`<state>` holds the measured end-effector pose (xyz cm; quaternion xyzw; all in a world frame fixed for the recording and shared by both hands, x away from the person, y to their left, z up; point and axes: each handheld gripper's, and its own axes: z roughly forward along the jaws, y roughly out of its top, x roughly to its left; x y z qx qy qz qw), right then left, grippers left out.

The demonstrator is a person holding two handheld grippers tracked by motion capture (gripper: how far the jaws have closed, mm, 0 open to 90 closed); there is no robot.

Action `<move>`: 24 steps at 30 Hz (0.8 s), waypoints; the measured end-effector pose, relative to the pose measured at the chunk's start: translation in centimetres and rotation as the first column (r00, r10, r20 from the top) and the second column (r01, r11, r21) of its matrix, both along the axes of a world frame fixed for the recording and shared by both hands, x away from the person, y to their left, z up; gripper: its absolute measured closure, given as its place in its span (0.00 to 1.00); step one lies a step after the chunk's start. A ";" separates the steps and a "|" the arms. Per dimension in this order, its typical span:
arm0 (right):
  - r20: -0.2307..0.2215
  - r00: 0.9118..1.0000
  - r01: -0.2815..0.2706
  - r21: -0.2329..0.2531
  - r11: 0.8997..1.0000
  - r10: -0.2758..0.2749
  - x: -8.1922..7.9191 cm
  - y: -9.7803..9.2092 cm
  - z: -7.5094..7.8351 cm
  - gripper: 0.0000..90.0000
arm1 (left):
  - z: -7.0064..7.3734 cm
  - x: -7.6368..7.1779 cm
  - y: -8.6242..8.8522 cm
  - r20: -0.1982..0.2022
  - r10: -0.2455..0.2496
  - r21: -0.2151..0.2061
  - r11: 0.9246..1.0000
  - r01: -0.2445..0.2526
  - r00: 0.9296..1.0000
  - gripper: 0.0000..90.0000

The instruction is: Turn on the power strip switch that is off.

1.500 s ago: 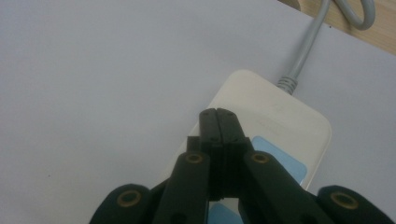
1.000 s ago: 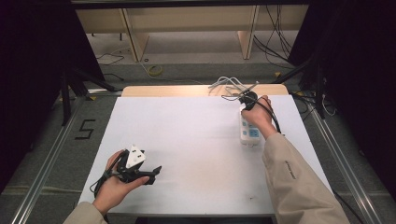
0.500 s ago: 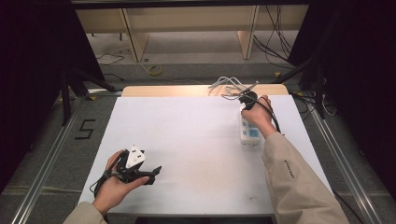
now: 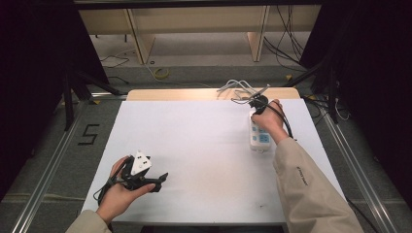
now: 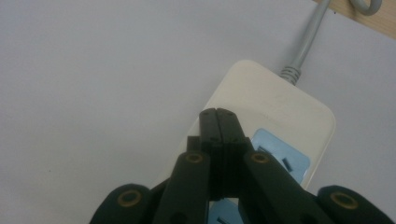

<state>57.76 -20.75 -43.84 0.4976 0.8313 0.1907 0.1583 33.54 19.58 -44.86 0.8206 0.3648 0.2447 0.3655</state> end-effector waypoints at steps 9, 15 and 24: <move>0.006 1.000 0.024 0.031 0.999 -0.024 -0.2 -0.2 -0.1 1.00 | 0.0 0.0 0.0 0.000 -0.001 0.001 1.000 0.001 1.000 0.18; 0.013 1.000 0.023 0.030 0.999 -0.024 -0.3 -0.2 -0.1 1.00 | 0.0 0.0 0.0 0.001 0.000 0.000 1.000 0.000 1.000 0.18; 0.039 0.999 0.001 0.045 0.999 -0.002 -0.6 -0.1 -0.2 1.00 | 0.0 0.0 0.0 0.001 -0.002 0.001 1.000 0.002 1.000 0.18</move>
